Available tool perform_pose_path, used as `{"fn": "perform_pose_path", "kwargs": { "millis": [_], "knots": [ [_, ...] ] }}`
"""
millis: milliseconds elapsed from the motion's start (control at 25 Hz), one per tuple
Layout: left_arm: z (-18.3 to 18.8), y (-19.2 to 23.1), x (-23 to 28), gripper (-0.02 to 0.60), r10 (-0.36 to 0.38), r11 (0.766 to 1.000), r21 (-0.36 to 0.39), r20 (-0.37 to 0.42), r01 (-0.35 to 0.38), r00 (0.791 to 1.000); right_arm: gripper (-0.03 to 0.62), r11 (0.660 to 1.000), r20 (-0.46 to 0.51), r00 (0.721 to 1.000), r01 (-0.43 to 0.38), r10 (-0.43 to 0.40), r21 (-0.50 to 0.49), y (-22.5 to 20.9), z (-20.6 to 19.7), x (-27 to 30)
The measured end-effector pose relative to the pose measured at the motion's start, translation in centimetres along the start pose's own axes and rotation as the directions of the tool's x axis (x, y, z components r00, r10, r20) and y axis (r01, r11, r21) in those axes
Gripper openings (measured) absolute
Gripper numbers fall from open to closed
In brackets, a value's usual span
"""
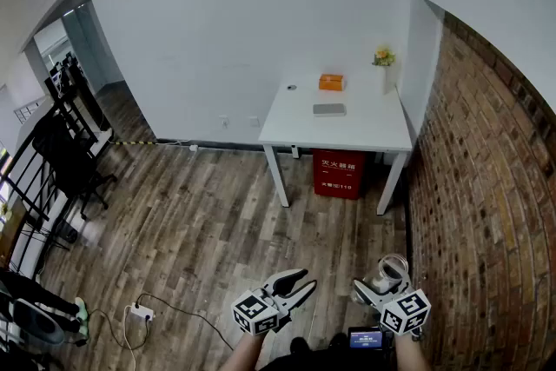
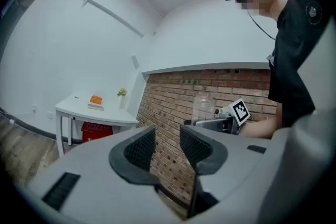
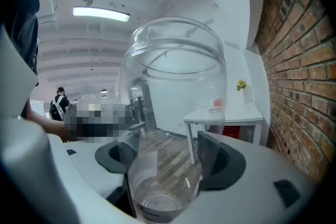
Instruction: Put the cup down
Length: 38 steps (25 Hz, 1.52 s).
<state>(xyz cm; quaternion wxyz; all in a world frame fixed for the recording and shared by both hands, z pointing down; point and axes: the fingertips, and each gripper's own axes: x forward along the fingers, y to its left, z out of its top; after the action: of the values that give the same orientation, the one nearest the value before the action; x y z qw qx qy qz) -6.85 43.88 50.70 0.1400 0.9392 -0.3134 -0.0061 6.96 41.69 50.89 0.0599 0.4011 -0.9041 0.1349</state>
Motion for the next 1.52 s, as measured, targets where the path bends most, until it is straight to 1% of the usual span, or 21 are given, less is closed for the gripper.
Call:
{"fn": "perform_pose_path", "kwargs": {
  "millis": [280, 480, 600, 800, 1080, 1520],
  "knots": [
    [-0.2, -0.5, 0.2, 0.153, -0.002, 1.000, 0.001, -0.010, 0.002, 1.000, 0.364, 1.000, 0.005, 1.000, -0.008, 0.008, -0.003, -0.1, 0.3, 0.0],
    [-0.1, -0.4, 0.1, 0.152, 0.002, 1.000, 0.007, -0.007, -0.002, 1.000, 0.364, 0.999, 0.013, 0.999, -0.039, 0.039, 0.009, 0.3, 0.6, 0.4],
    [-0.2, -0.6, 0.1, 0.152, 0.002, 1.000, 0.009, -0.009, -0.002, 1.000, 0.364, 0.998, 0.006, 0.998, -0.060, 0.060, -0.002, 0.8, 0.5, 0.4],
    [-0.2, -0.9, -0.1, 0.152, -0.003, 1.000, 0.010, -0.008, 0.003, 1.000, 0.364, 0.998, 0.006, 0.998, -0.070, 0.070, -0.011, 1.3, 0.5, 0.2],
    [0.0, -1.2, 0.4, 0.152, -0.016, 1.000, 0.022, -0.010, 0.017, 1.000, 0.364, 0.998, 0.003, 0.998, -0.058, 0.058, -0.019, 1.0, 0.5, -0.2],
    [-0.2, -1.4, 1.4, 0.152, -0.023, 1.000, 0.018, -0.024, 0.023, 0.999, 0.364, 0.998, -0.002, 0.998, -0.062, 0.062, -0.009, 0.1, 0.4, -0.5]
  ]
}}
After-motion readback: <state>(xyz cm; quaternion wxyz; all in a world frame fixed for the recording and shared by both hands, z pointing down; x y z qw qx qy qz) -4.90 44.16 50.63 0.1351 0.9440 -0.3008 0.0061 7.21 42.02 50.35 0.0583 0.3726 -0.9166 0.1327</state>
